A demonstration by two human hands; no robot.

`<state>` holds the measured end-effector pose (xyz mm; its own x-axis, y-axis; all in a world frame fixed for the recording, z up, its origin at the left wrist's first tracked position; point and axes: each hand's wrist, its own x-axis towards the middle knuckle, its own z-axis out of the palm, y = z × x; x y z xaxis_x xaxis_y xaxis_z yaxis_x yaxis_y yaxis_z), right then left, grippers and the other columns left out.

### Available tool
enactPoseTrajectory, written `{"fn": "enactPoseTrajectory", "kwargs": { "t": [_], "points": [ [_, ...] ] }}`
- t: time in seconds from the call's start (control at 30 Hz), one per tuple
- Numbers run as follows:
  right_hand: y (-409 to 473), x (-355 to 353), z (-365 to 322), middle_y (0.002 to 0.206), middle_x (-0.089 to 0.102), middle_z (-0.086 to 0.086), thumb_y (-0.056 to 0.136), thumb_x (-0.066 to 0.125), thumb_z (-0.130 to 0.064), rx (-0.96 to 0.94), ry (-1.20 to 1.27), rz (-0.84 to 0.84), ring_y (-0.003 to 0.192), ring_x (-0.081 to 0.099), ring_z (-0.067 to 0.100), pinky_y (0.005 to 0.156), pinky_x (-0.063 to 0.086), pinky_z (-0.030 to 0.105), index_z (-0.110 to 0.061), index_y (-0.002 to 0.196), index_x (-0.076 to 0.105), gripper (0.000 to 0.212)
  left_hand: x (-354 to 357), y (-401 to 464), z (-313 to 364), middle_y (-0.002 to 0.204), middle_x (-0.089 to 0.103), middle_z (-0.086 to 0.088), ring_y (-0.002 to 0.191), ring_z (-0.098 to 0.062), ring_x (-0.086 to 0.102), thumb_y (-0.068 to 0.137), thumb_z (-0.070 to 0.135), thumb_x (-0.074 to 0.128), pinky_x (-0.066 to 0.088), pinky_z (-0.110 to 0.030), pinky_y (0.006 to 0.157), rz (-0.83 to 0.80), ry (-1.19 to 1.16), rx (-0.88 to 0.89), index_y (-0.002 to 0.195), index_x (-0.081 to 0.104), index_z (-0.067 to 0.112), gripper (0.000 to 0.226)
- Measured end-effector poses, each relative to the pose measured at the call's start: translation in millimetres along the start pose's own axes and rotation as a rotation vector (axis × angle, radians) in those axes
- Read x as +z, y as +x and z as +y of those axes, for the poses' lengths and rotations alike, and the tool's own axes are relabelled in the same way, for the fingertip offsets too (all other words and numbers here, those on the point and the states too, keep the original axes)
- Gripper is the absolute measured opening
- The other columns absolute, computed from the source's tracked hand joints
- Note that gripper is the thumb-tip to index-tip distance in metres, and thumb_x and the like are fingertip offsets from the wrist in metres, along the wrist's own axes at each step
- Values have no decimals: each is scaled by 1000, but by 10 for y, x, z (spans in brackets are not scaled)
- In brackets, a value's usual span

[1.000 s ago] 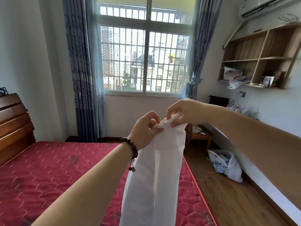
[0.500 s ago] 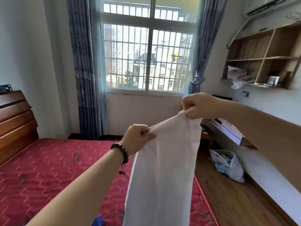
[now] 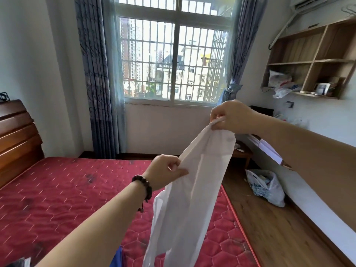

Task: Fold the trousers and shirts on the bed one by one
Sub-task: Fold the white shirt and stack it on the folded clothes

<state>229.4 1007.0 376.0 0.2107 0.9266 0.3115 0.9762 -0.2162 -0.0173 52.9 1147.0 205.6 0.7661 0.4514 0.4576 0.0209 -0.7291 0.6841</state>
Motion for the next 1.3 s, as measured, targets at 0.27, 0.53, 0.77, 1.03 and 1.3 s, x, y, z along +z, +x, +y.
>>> {"fn": "enactPoseTrajectory", "kwargs": {
  "t": [0.27, 0.53, 0.77, 1.03, 1.3],
  "points": [
    [143, 54, 49, 80, 57, -9, 84, 65, -33, 24, -20, 109, 87, 52, 15, 76, 40, 29, -31, 76, 63, 9, 701, -377, -380, 92, 65, -5, 82, -22, 62, 86, 26, 66, 52, -36, 74, 79, 75, -111, 94, 72, 8, 21],
    [23, -61, 295, 74, 56, -8, 85, 65, -23, 66, 13, 313, 79, 52, 15, 68, 32, 24, -18, 80, 69, 9, 1401, -583, -670, 98, 69, -6, 92, -23, 64, 90, 29, 62, 47, -25, 79, 38, 148, -397, 99, 70, 4, 28],
    [-319, -235, 895, 73, 61, -2, 84, 69, -24, 112, -3, 331, 76, 55, 19, 63, 32, 25, -15, 79, 70, 11, 1027, -460, -794, 73, 72, -12, 61, -20, 60, 78, 21, 78, 49, -27, 57, 223, -34, -449, 83, 76, 2, 20],
    [-534, 27, 1464, 67, 62, -3, 84, 71, -22, 187, 71, 314, 65, 54, 13, 56, 34, 17, -18, 76, 69, 10, 133, -187, -842, 68, 69, -5, 63, -21, 60, 77, 20, 79, 45, -20, 54, 344, 75, -340, 74, 75, 7, 14],
    [-115, 453, 1789, 84, 67, 2, 82, 71, -30, 332, 111, 194, 89, 58, 24, 85, 48, 40, -21, 82, 69, 10, -452, 69, -1121, 81, 71, -12, 69, -17, 62, 64, 38, 86, 52, -20, 57, -3, -313, -489, 89, 71, 6, 43]
  ]
}}
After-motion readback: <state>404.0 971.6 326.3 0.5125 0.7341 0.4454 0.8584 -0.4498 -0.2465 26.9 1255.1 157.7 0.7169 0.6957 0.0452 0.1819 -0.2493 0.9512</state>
